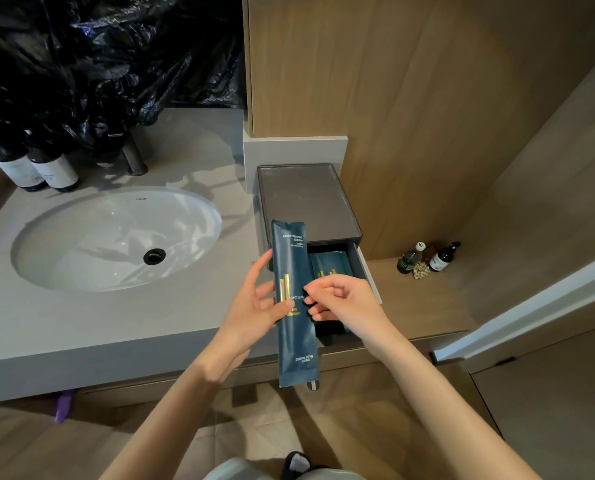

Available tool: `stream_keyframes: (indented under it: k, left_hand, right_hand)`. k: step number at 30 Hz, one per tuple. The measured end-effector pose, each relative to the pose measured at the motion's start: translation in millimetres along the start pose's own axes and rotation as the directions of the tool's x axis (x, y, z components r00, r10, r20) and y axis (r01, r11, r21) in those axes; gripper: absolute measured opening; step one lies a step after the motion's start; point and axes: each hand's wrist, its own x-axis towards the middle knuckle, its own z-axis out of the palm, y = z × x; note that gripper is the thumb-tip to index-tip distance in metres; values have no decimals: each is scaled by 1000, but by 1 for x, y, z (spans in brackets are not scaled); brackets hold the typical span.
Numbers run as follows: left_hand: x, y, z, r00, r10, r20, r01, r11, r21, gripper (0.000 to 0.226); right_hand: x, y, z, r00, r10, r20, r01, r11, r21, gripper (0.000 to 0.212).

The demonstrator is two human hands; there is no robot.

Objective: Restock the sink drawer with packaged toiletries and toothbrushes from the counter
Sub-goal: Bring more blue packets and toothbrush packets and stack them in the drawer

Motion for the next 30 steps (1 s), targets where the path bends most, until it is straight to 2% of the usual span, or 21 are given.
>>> stream_keyframes:
  k: [4,7,13,16,17,18,20,21,25,30]
  left_hand:
    - [8,-4,18,999,-41,32,41,999,8,80]
    - [14,-6,24,997,-63,36,62,998,23,77]
    - [20,-8,27,999,-40,23,39,997,60,61]
    - [21,-6,23,999,33,12,-35,985,169,53]
    - [21,-8,19,995,98,-1,-94,953,288,50]
    - [22,-12,14,985,170,-10,-147,880,452,48]
    - [23,-22,2,957,290,29,-220,655,723,48]
    - [23,-28,-2,950,309,54,-233,581,780,49]
    - [22,-45,-3,970,230,76,-191,535,823,59]
    - [28,-57,-1,990,124,71,-126,520,845,67]
  right_hand:
    - [1,13,-9,982,-54,-181,32,992,-120,11]
    - [1,15,-16,972,-57,-227,28,991,-129,16]
    - [1,11,-22,987,20,-157,-26,999,-40,17]
    - [3,7,-30,988,43,-149,-44,999,-9,17]
    - [5,5,-35,987,52,-155,-55,998,-17,16]
    - [6,4,-41,986,71,-150,-76,997,-27,14]
    - [8,4,-52,986,139,-95,-143,989,-36,7]
    - [8,5,-56,982,179,-60,-182,982,-47,5]
    - [14,12,-60,951,308,-37,-310,940,-145,17]
    - [47,25,-48,946,278,-166,-312,922,-231,28]
